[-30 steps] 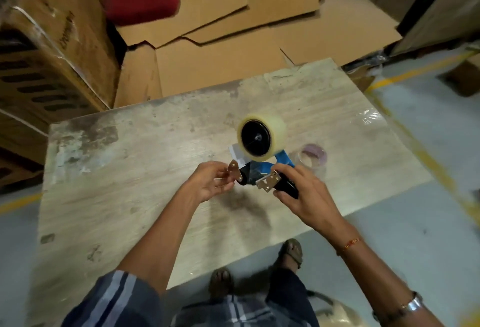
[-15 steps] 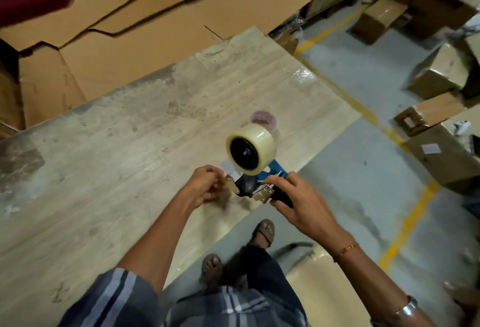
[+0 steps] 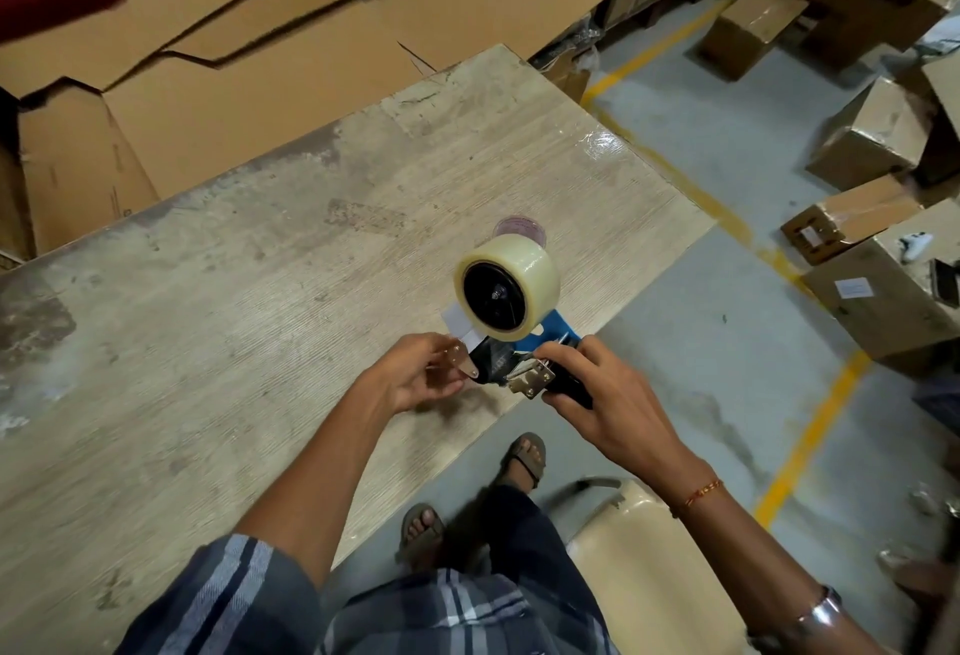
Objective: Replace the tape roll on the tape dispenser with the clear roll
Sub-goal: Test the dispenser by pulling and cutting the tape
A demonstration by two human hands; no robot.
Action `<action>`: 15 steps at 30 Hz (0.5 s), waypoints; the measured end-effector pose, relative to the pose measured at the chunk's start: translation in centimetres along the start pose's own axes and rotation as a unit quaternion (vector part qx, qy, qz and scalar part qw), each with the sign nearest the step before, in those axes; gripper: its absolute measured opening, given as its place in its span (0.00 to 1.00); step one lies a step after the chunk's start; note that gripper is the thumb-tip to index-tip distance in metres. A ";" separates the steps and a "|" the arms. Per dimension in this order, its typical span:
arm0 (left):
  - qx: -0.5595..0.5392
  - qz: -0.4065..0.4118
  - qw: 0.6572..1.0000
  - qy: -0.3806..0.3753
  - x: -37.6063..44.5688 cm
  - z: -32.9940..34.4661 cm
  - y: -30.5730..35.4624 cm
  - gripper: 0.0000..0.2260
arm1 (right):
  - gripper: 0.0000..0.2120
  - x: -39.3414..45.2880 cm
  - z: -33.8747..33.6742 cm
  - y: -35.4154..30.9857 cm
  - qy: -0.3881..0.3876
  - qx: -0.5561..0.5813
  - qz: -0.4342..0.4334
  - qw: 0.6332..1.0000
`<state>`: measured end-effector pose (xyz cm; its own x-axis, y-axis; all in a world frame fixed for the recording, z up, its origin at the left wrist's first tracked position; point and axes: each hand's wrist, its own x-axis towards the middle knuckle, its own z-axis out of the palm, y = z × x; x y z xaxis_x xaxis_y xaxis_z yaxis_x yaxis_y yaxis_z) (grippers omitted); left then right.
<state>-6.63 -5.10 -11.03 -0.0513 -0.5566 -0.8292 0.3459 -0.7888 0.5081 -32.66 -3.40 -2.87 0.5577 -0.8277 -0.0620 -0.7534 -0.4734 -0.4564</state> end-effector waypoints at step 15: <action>0.007 -0.128 0.989 -0.075 -0.5 1.7 -2.1 0.16 | 0.24 -0.4 -1.1 0.0 0.034 0.014 0.005 0.999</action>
<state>-8.95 -3.61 -11.32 -0.2749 -0.3690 -0.8878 0.2895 -0.9123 0.2896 -33.21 -3.41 -1.89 0.5243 -0.8515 -0.0071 -0.7481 -0.4566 -0.4815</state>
